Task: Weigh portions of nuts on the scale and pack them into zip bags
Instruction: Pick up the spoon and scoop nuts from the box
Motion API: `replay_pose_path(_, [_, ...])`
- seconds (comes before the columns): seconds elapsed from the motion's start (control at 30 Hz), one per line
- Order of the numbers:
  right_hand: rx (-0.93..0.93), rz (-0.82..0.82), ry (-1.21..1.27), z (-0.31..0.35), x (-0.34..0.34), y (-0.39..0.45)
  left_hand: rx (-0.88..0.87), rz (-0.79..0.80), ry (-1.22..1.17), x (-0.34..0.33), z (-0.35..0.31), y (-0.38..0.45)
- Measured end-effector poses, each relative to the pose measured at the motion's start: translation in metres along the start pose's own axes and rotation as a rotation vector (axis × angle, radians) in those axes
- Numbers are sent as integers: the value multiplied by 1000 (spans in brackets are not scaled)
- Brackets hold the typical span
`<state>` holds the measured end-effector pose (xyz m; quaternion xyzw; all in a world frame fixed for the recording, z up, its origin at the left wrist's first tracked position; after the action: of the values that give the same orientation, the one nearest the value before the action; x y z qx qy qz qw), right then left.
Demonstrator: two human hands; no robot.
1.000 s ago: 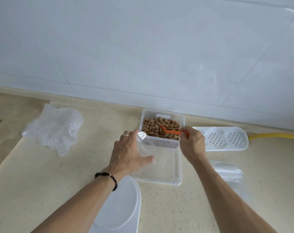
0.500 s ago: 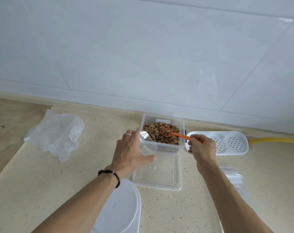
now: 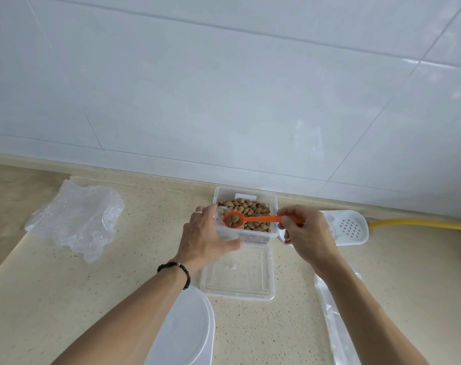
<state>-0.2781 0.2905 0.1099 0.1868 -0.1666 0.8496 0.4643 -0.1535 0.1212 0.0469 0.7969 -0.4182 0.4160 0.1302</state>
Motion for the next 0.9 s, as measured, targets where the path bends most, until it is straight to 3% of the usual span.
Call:
replay_pose_path(0.2, [395,89,-294,35,-9,-10,-49,18,-120,8,0,-4])
replay_pose_path(0.37, [528,112,-357,50,-7,-11,-67,-11,-121,14,4,-8])
replay_pose_path(0.53, [358,64,-155,48,0,-11,-63,-57,-112,13,8,-8])
replay_pose_path(0.73, [172,-154,-90,17,6,7,-79,-95,38,3,15,-8])
replay_pose_path(0.9, [-25,-242,-101,-30,-11,32,-128,-97,129,2,22,-11])
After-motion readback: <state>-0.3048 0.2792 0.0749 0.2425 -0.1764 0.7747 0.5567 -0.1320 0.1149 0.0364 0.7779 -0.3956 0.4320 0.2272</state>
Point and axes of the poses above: each hand's wrist, its own y-axis towards the middle knuckle, its own x-axis out of the back of the hand, z = x × y, the point moved 3 cm from there along y, towards the middle knuckle, and after that the axes turned 1 degree about y, right-handed, at the moved point
